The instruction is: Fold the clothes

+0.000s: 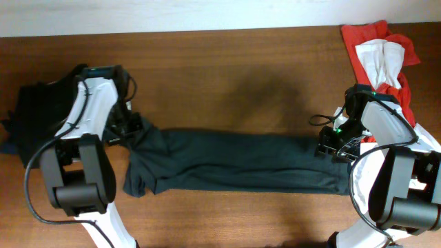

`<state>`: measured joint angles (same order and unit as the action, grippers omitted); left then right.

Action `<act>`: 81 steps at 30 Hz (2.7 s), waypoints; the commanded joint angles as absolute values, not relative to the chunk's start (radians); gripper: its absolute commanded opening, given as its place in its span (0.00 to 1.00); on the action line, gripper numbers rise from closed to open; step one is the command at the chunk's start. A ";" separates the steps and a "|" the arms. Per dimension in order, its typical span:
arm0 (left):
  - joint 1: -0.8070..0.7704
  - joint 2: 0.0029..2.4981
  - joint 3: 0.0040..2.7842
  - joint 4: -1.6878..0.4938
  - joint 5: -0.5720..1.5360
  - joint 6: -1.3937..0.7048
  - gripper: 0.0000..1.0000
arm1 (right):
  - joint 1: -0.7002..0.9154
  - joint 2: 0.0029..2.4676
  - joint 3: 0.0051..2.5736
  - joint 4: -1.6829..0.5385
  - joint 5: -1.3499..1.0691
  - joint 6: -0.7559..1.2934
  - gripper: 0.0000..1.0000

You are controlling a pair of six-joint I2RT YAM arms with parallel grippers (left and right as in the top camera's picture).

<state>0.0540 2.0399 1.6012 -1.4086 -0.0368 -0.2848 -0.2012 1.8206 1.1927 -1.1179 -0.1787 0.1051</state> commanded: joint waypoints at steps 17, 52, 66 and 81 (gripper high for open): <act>0.120 1.934 1.471 -1.429 -0.045 -0.340 0.25 | -0.197 1.829 1.188 -1.129 -0.172 0.104 0.54; 0.278 1.826 1.216 -0.988 0.043 -0.395 0.12 | -0.197 1.829 1.187 -1.129 -0.153 0.105 0.55; 0.318 1.572 1.240 -1.024 0.043 -0.237 0.49 | -0.204 1.818 1.213 -1.168 -0.147 0.113 0.73; 0.167 1.524 1.077 -0.939 0.212 -0.209 0.58 | -0.297 1.645 1.260 -1.265 -0.143 0.060 0.89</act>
